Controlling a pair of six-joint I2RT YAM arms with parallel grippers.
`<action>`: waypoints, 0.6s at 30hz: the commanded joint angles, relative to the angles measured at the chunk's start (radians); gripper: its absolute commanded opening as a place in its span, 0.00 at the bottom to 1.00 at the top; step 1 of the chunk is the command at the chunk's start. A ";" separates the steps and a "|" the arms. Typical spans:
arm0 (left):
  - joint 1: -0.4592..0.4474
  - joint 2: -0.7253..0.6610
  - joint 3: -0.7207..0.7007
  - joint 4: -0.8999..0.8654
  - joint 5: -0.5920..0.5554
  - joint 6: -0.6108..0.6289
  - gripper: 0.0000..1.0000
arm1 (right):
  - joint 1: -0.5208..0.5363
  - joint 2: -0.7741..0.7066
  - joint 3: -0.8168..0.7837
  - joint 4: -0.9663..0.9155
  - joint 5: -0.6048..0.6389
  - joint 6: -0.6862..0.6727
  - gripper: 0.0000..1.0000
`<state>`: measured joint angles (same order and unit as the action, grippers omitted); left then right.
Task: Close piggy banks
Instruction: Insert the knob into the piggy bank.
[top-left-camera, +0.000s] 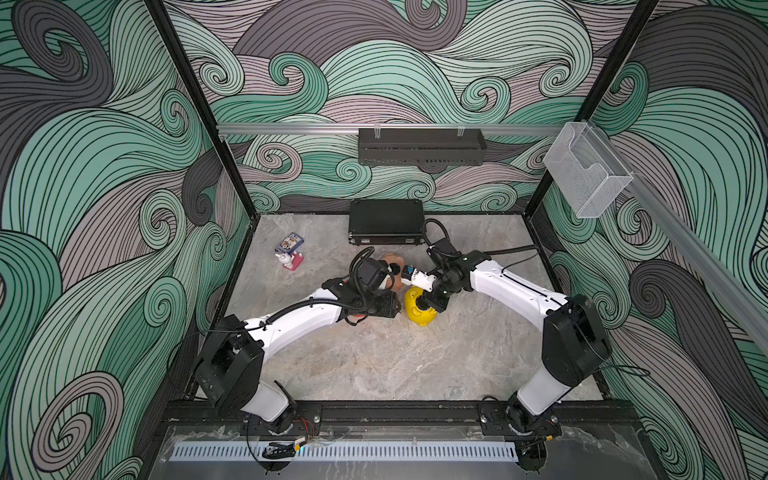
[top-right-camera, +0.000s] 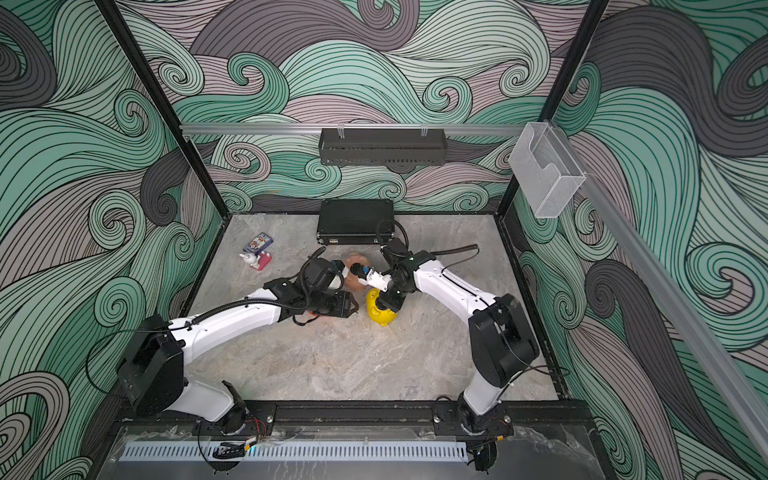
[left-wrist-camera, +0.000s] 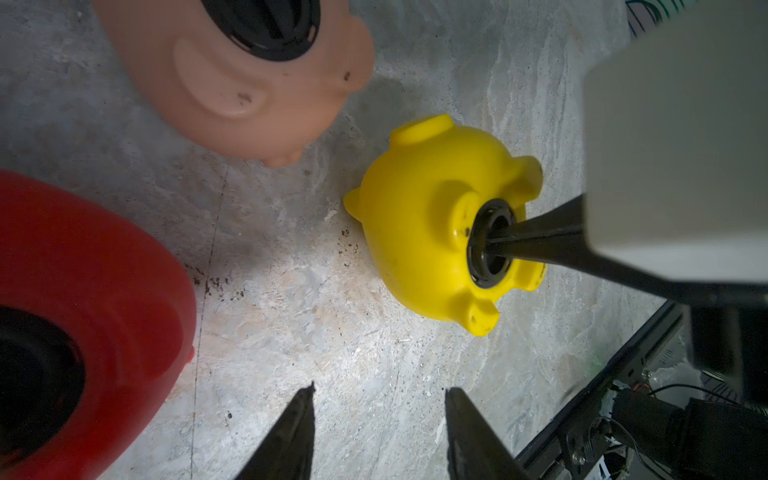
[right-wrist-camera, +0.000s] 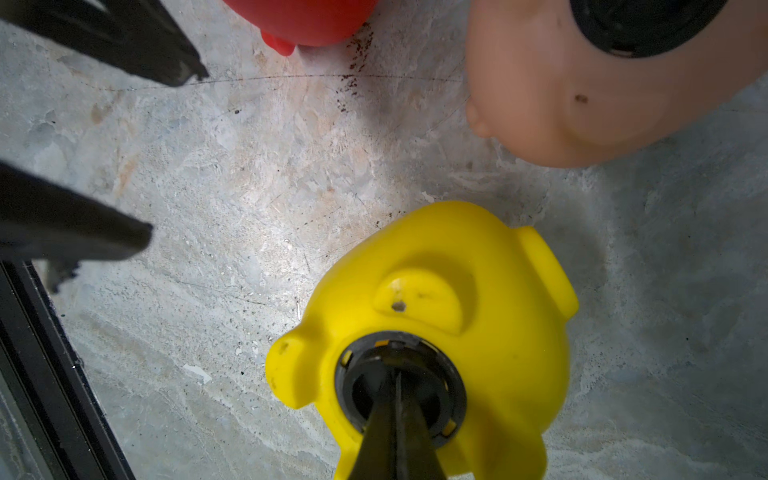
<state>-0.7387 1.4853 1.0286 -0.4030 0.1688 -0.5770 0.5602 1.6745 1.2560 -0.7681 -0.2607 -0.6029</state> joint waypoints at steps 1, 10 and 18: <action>0.007 0.012 -0.005 0.002 0.010 -0.003 0.51 | 0.010 0.013 0.015 -0.019 0.014 -0.012 0.00; 0.008 0.009 -0.009 0.003 0.009 -0.003 0.51 | 0.013 0.015 0.021 -0.039 0.023 -0.027 0.00; 0.010 0.015 -0.009 0.009 0.012 -0.004 0.51 | 0.016 0.020 0.032 -0.053 0.025 -0.071 0.00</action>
<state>-0.7349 1.4872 1.0248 -0.4023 0.1696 -0.5770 0.5694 1.6779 1.2633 -0.7818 -0.2432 -0.6453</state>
